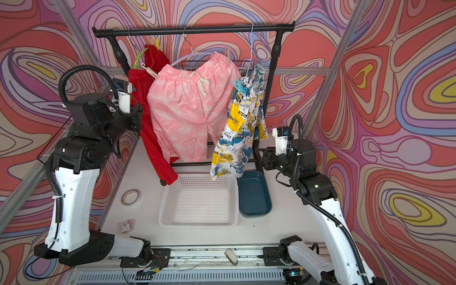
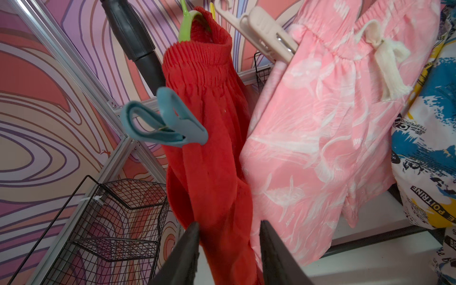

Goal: Remove the clothespins securing shorts to the hanger
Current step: Pick up the hanger from the clothesline.

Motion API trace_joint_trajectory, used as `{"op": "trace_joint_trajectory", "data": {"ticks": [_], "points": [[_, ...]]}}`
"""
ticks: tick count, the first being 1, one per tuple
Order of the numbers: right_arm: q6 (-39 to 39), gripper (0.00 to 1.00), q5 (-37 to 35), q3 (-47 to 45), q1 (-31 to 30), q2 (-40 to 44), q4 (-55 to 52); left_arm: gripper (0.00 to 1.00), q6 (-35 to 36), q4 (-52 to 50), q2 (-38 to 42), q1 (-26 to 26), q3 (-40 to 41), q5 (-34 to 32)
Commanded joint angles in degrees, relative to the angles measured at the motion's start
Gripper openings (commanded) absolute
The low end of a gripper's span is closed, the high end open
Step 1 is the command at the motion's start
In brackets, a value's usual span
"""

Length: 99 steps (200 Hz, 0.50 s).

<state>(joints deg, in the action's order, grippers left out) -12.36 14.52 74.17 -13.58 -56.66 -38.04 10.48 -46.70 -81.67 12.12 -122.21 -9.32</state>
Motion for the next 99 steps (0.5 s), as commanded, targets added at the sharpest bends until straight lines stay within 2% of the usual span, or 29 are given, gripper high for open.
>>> {"op": "trace_joint_trajectory", "data": {"ticks": [1,36,49,72,99], "points": [[-0.73,0.57,0.84,-0.34,-0.13,0.77,0.79,0.51,0.04,1.20,-1.20,-1.94,-1.45,1.54],[-0.90,0.57,0.71,-0.28,-0.17,1.11,0.65,0.51,-2.82,0.21,-1.80,-7.32,-1.11,9.58],[-1.15,0.57,0.86,-0.17,-0.18,1.12,0.68,0.46,-2.45,0.19,-2.12,-7.55,-1.19,12.20],[-1.68,0.57,0.94,-0.66,-0.14,1.25,0.94,0.30,-2.60,1.57,-2.40,-7.55,-1.18,16.59],[-2.12,0.56,0.97,-1.10,-0.14,1.28,1.04,0.22,-2.55,3.10,-2.78,-7.55,-1.40,17.56]]}}
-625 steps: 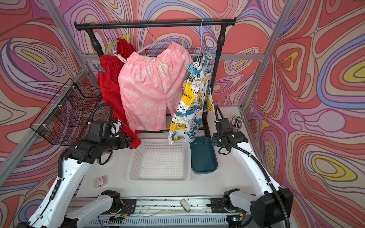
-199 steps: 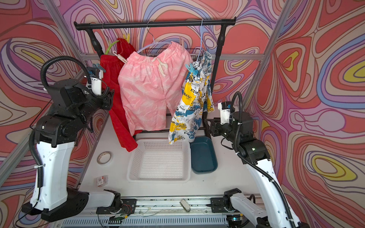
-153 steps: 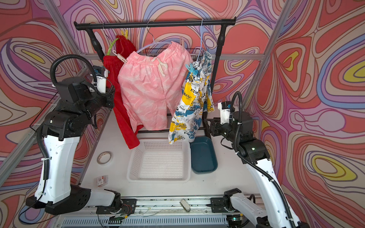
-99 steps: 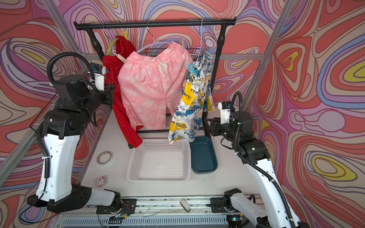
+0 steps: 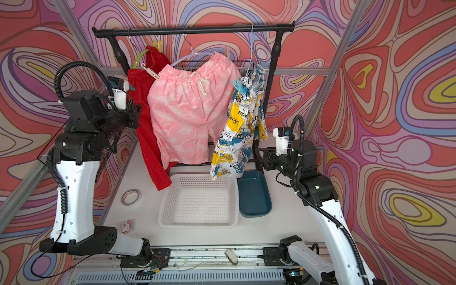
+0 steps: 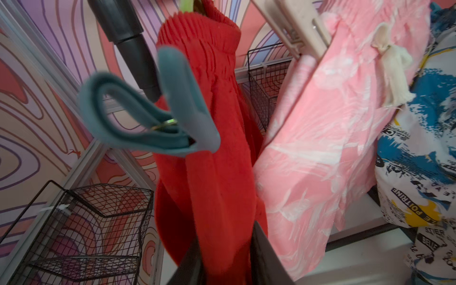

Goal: Remove the clothespins securing shorts to the hanger
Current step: Pick up the hanger from the clothesline.

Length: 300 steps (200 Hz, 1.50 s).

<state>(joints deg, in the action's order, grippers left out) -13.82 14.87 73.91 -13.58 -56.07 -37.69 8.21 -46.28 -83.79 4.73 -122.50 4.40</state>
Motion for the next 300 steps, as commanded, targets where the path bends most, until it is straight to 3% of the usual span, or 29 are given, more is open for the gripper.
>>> {"op": "trace_joint_trajectory", "data": {"ticks": [1,23,47,200,249,300], "points": [[-0.65,0.56,0.62,-0.84,-0.14,0.69,0.69,0.22,-0.24,2.68,-0.67,-0.16,-1.10,3.80],[-0.74,0.56,0.60,-0.86,-0.17,0.79,0.63,0.18,0.54,4.70,-0.26,-0.15,0.84,3.70],[-0.84,0.56,0.35,-0.85,-0.13,0.99,0.59,0.00,0.61,5.41,-0.65,-0.16,1.30,4.39],[-1.73,0.54,1.39,-1.80,-0.17,1.18,1.87,0.00,-13.59,26.38,6.43,-0.16,11.14,3.49],[-1.77,0.54,0.86,-2.72,-0.23,1.84,1.40,0.00,-16.58,29.55,5.99,-0.16,11.89,4.48],[-1.64,0.54,-0.33,-4.12,-0.15,3.18,0.96,0.00,-19.69,33.55,11.08,-0.14,16.80,6.43]]}}
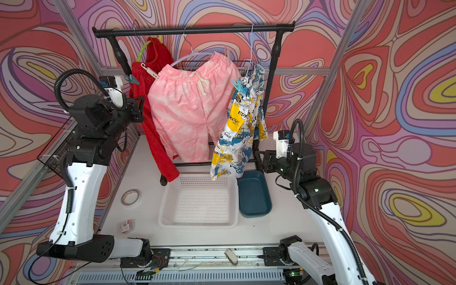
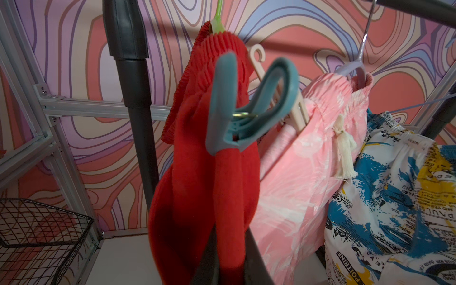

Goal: Remove the clothespins securing shorts to the hanger
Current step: Pick up the hanger from the clothesline.

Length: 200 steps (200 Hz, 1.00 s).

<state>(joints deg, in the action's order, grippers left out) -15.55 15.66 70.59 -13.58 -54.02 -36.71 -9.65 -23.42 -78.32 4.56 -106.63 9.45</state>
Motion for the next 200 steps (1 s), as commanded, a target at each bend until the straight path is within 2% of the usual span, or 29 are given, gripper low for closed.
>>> {"op": "trace_joint_trajectory", "data": {"ticks": [1,20,39,74,106,200], "points": [[0.08,0.54,-1.10,-0.80,-0.23,1.12,0.02,0.00,-1.76,10.68,5.80,0.02,1.09,1.33],[0.17,0.54,-0.85,-0.99,-0.17,1.09,-0.17,0.00,-0.22,9.94,9.56,0.01,3.90,1.21],[0.30,0.54,0.00,-1.17,-0.13,0.47,0.04,0.00,1.94,8.83,13.37,0.01,5.71,3.77],[-0.68,0.53,1.86,-1.62,-0.21,-1.43,1.55,0.00,2.32,4.52,17.75,-0.02,7.16,4.65],[-1.92,0.52,2.88,-3.04,-0.15,-1.55,4.01,0.00,3.58,2.04,17.37,0.01,7.56,2.48],[-0.71,0.52,1.07,-3.70,-0.13,-0.69,1.79,0.00,1.74,3.83,18.82,0.02,8.38,3.03]]}}
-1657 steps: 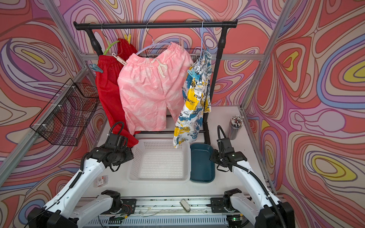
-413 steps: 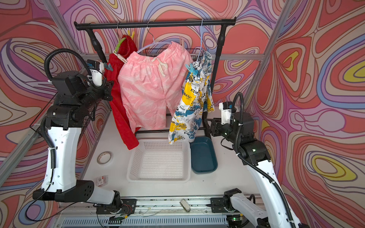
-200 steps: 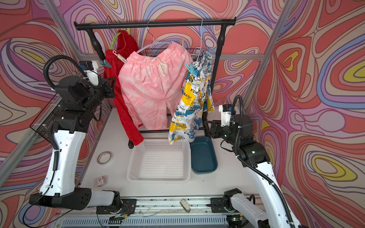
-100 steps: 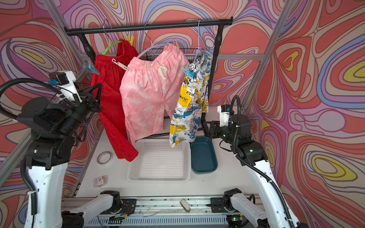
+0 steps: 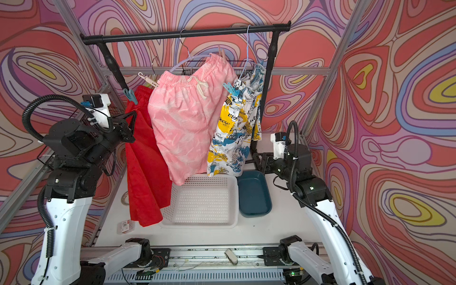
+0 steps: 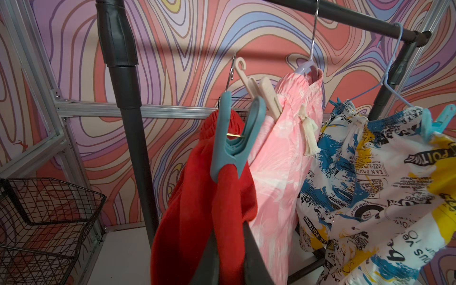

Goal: Remove the clothespins securing shorts to the hanger
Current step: Pick up the hanger from the clothesline.

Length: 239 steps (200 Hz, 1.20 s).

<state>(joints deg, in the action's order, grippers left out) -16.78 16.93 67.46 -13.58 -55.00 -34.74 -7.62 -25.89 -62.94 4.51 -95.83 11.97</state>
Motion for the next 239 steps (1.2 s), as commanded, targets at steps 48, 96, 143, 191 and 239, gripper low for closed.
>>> {"op": "trace_joint_trajectory", "data": {"ticks": [48,96,143,191,239], "points": [[-0.78,0.52,2.58,-1.87,-0.14,-0.58,2.91,0.00,-1.86,3.37,6.83,0.06,-4.18,2.35],[-1.81,0.51,6.52,-2.00,-0.13,-1.70,3.35,0.00,-1.12,-2.77,12.82,0.06,-4.06,0.06],[-3.23,0.48,9.87,-1.37,-0.19,-3.16,4.80,0.00,-1.59,-7.32,15.62,0.06,-7.13,4.81],[-5.05,0.44,11.20,-1.87,-0.16,-4.25,7.06,0.00,-4.87,-6.31,15.13,0.06,-10.57,14.35],[-5.89,0.44,10.79,-3.59,-0.21,-4.98,7.15,0.00,-11.99,1.01,14.07,0.06,-10.15,24.97]]}}
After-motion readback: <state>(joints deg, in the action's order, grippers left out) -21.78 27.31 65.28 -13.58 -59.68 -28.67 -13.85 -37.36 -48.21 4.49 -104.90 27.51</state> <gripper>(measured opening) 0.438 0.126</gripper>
